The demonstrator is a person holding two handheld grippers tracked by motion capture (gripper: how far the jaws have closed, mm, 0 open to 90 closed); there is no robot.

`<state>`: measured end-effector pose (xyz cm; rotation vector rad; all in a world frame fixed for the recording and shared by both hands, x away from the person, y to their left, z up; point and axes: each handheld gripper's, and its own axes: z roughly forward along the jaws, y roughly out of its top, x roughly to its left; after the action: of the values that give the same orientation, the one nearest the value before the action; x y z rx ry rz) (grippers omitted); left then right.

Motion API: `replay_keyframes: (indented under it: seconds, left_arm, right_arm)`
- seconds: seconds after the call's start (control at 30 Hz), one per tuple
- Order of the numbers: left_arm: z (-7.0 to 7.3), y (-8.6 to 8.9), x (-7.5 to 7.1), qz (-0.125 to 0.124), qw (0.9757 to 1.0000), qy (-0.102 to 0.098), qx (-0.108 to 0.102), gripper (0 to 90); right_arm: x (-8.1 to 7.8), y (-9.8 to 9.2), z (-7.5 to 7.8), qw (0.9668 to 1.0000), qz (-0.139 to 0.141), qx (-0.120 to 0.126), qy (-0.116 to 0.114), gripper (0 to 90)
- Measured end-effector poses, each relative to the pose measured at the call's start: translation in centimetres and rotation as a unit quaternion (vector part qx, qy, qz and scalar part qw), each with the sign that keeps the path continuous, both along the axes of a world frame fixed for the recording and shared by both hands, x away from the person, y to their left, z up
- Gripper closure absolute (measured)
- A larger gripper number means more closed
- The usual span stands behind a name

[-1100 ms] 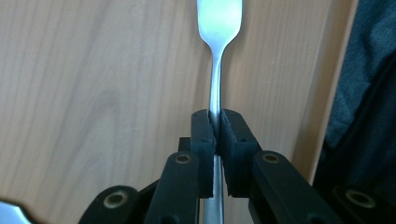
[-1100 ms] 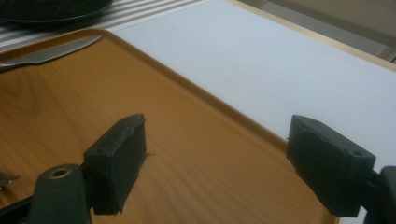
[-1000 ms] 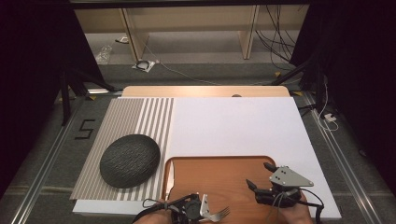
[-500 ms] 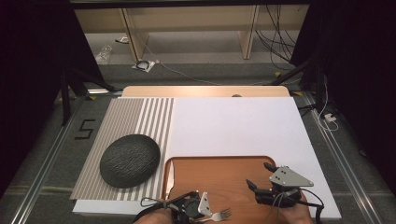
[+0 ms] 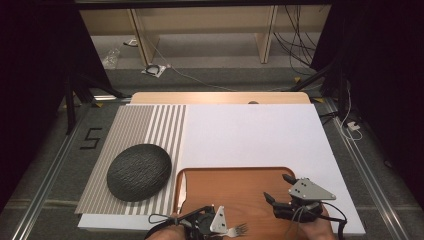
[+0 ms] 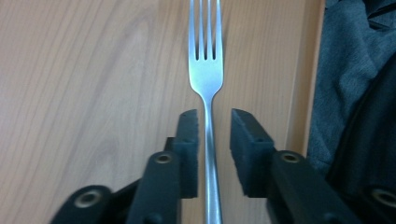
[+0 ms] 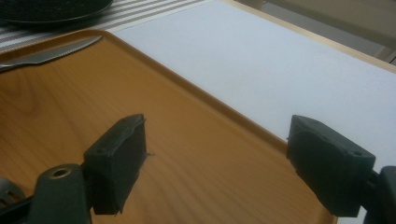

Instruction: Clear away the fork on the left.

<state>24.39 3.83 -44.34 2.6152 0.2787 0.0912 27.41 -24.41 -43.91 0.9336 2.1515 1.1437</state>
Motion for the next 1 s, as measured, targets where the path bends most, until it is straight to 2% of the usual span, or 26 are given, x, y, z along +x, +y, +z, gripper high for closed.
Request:
replay_keyframes:
  seconds: [0.03, 0.17, 0.33, 0.57, 0.6, 0.7, 0.73, 0.8, 0.87, 1.0]
  left_arm:
    - [0.0, 0.0, -0.1, 0.0, 1.0, -0.003, -0.002, 76.4]
    - [-0.2, -0.2, -0.3, -0.013, 0.9999, -0.008, -0.001, 87.2]
    - [-1.0, -0.6, -0.6, -0.037, 0.9992, -0.01, 0.012, 89.4]
    - [-2.2, -1.3, -1.0, -0.049, 0.9986, -0.01, 0.016, 89.4]
    - [-2.3, -1.3, -0.9, -0.047, 0.9988, -0.009, 0.007, 89.4]
    - [-2.4, -1.3, -0.8, -0.045, 0.9989, -0.013, 0.007, 89.3]
    - [-2.4, -1.3, -0.8, -0.04, 0.9992, -0.008, 0.0, 89.4]
    - [-2.4, -1.2, -0.7, -0.042, 0.9991, -0.008, 0.001, 89.4]
    - [-2.5, -1.2, -0.6, -0.035, 0.9993, -0.014, -0.002, 89.3]
    - [-2.5, -0.8, -0.1, -0.025, 0.9996, -0.013, -0.004, 89.3]
  right_arm:
    - [0.0, 0.0, 0.0, 1.0, 0.0, 0.0, 0.0, 21.1]
    - [0.0, 0.0, 0.0, 1.0, 0.001, 0.0, -0.002, 21.1]
    - [0.0, 0.0, 0.0, 1.0, 0.001, -0.001, -0.004, 21.1]
    - [0.0, 0.0, 0.0, 1.0, 0.001, 0.0, -0.003, 21.1]
    - [0.0, 0.0, 0.0, 1.0, 0.001, -0.001, -0.003, 21.1]
    - [0.0, 0.1, 0.0, 1.0, 0.001, -0.002, -0.002, 21.1]
    - [0.0, 0.1, 0.0, 1.0, 0.001, -0.002, -0.001, 21.1]
    - [0.0, 0.1, 0.0, 1.0, 0.001, -0.001, -0.002, 21.2]
    - [0.0, 0.1, 0.0, 1.0, 0.001, -0.002, -0.001, 21.2]
    - [0.0, 0.1, 0.0, 1.0, 0.001, -0.001, -0.002, 21.2]
